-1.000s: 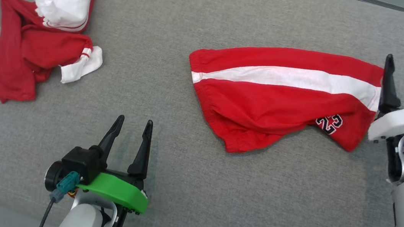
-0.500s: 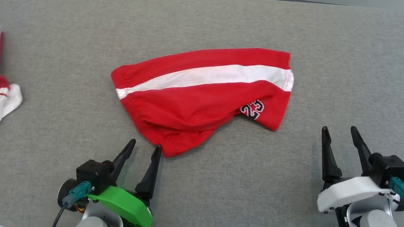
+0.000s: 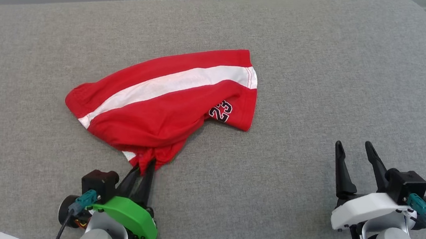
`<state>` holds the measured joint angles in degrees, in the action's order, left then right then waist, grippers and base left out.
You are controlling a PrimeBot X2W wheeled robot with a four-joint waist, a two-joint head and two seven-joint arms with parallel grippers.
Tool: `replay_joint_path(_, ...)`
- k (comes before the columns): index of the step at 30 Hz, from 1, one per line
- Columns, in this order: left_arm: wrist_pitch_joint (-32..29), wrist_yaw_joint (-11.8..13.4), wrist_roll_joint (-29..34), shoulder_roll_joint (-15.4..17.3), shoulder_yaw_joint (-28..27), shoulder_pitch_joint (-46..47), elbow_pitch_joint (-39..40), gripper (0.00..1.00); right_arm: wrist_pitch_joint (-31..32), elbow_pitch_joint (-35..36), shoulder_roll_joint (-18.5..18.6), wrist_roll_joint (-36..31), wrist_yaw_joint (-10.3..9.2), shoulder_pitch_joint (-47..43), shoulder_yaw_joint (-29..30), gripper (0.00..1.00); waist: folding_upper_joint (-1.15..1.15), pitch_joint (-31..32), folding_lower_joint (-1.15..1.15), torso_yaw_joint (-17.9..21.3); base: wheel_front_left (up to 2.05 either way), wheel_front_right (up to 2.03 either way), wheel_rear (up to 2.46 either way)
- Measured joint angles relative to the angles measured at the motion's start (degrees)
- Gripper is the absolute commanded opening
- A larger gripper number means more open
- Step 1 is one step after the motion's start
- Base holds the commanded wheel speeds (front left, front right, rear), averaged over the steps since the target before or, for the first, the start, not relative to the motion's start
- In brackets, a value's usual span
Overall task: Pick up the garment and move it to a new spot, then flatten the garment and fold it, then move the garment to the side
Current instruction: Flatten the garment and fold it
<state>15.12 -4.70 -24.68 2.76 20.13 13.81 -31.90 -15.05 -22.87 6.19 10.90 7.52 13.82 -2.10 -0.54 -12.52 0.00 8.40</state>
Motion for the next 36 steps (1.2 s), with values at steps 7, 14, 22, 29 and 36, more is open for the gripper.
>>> replay_joint_path(7, 0.00, -0.34, 1.24, 0.00, -2.19, -0.24, -0.57, 0.00, 0.00, -0.25, -0.34, 0.09, 0.00, -0.74, 1.27, 1.00, 0.00, 0.30, 0.00, -0.75, 0.00, 0.00, 0.00)
replay_joint_path(14, 0.00, -1.61, 5.21, 0.01, -5.60, -5.48, -0.98, 0.00, 0.00, -1.78, -1.22, 0.51, 0.00, -3.71, 2.75, 1.00, 0.00, 3.56, 0.00, -2.87, 0.00, 0.00, 0.00)
replay_joint_path(22, 0.00, -2.35, 9.24, 1.69, -11.10, -11.85, -1.08, 0.00, 0.00, -2.90, -2.01, 0.65, 0.00, -7.99, 3.07, 1.00, 0.00, 9.13, 0.00, -4.66, 0.00, 0.00, 0.00)
replay_joint_path(29, 0.00, -2.43, 10.93, 2.13, -14.83, -13.42, 0.47, 1.00, 0.00, -1.90, -2.20, 0.93, 0.00, -10.20, 3.05, 1.00, 0.00, 11.92, 0.00, -4.47, 0.00, 0.00, 0.00)
replay_joint_path(36, 0.00, -1.07, 13.69, 1.10, -19.96, -14.50, 6.02, 1.00, 0.00, 1.85, -2.21, -0.26, 0.00, -11.28, 2.86, 1.00, 0.00, 12.85, 0.00, -3.19, 0.00, 0.00, 0.00)
